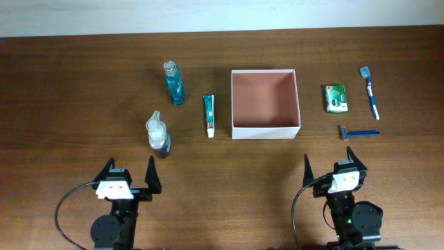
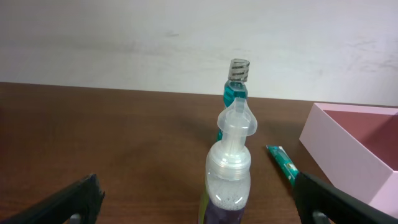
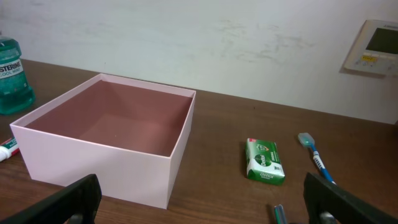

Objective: Pack container

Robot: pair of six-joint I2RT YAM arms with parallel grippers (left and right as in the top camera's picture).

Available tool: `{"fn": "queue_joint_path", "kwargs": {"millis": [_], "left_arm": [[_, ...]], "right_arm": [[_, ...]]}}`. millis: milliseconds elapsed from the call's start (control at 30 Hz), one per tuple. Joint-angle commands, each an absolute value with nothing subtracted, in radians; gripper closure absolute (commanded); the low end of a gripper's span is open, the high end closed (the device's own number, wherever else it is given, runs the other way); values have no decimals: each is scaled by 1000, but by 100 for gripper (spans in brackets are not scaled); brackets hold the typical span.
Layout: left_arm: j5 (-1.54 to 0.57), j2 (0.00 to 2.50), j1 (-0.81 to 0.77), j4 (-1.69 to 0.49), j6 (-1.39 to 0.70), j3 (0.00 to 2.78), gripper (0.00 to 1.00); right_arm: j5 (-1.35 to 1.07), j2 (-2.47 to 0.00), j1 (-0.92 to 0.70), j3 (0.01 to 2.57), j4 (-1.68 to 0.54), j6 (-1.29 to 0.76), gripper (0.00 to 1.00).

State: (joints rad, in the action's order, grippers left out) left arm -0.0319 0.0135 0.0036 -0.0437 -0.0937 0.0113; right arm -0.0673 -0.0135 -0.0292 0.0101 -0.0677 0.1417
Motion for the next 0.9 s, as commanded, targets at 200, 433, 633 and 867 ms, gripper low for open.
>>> {"fn": "queue_joint_path", "kwargs": {"millis": [200, 433, 633, 867], "left_arm": [[-19, 6, 10, -12, -75, 9, 0], [-22, 6, 9, 14, -75, 9, 1], [-23, 6, 9, 20, -75, 9, 0], [-62, 6, 9, 52, -75, 21, 1]], "right_arm": [[-51, -3, -39, 6, -75, 141, 1], [-51, -3, -39, 6, -75, 141, 1], [-51, -3, -39, 6, -75, 141, 1], [-51, -3, -39, 6, -75, 141, 1]]}}
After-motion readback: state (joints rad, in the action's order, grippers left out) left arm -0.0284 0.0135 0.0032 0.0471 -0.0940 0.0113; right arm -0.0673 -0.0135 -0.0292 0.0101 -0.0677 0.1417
